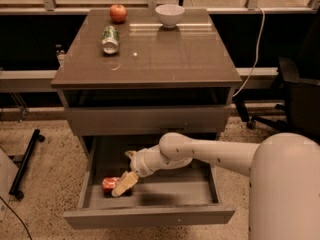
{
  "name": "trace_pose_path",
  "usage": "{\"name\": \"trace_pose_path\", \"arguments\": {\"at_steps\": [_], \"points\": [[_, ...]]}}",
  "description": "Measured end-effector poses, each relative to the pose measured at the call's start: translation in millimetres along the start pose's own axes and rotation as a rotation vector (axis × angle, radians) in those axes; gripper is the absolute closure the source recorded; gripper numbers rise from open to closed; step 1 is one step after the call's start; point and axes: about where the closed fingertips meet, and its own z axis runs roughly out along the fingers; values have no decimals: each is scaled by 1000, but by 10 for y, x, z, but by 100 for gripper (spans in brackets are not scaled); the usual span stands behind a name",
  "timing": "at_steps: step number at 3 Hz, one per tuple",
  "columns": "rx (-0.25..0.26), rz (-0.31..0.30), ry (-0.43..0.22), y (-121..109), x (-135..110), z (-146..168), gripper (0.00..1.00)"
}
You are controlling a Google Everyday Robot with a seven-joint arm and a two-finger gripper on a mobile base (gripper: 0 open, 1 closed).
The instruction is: Pick coke can from middle drawer and place on counter
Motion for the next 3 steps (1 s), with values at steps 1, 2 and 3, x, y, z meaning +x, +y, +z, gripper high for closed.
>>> {"name": "trace_pose_path", "arguments": {"at_steps": [1,2,3], "points": [[18,37,-15,-169,296,251,0],[17,49,10,-241,456,408,0],[43,80,58,-273,636,523,0]]}}
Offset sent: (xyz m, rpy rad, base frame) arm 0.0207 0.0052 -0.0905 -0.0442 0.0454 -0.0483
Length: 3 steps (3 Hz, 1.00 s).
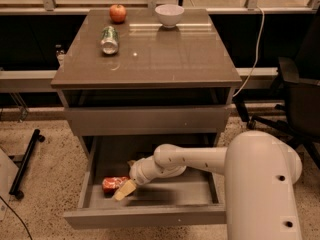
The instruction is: Pick coke can from middle drawer and place on counter
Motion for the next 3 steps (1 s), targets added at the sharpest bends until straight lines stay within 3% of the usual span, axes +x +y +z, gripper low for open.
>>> {"name": "trace_pose_path", "arguments": {"at_steps": [2,3], "points": [[57,50,41,-34,128,65,41],[65,42,33,135,44,-24,72]]}}
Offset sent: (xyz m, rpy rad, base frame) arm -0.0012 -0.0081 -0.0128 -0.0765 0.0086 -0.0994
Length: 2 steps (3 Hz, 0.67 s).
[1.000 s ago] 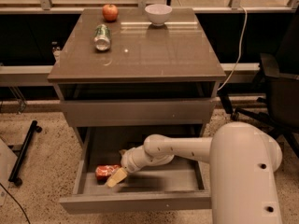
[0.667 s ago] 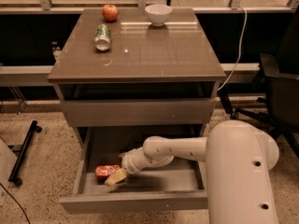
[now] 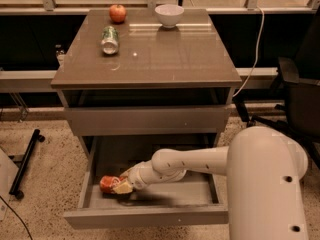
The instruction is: Pick coke can from middle drawer and place on counter
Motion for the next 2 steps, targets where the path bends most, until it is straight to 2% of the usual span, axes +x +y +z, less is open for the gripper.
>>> {"name": "trace_pose_path", "arguments": {"at_steps": [1,2], "points": [[-10,0,-24,193,-98,-94,96],[-32,-44,-110,264,-437,-482,100]]}}
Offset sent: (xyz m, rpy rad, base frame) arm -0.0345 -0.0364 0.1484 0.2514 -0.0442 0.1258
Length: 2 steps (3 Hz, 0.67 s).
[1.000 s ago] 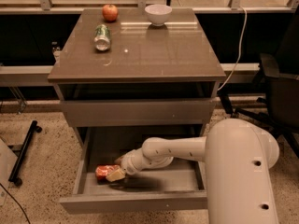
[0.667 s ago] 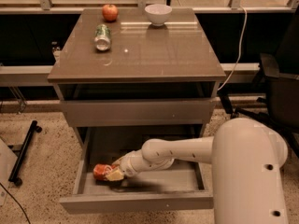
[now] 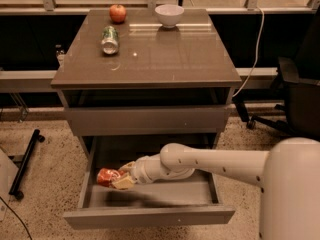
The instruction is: Pick coke can from middle drawer and place on counter
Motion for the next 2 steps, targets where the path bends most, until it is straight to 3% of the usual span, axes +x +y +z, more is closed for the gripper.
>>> {"name": "trace_pose_path", "arguments": {"at_steps": [1,2], "points": [[-20,-64,-173,-224,-668,-915,100],[-35,-127,-266,-345,-1068,-1636,100]]}}
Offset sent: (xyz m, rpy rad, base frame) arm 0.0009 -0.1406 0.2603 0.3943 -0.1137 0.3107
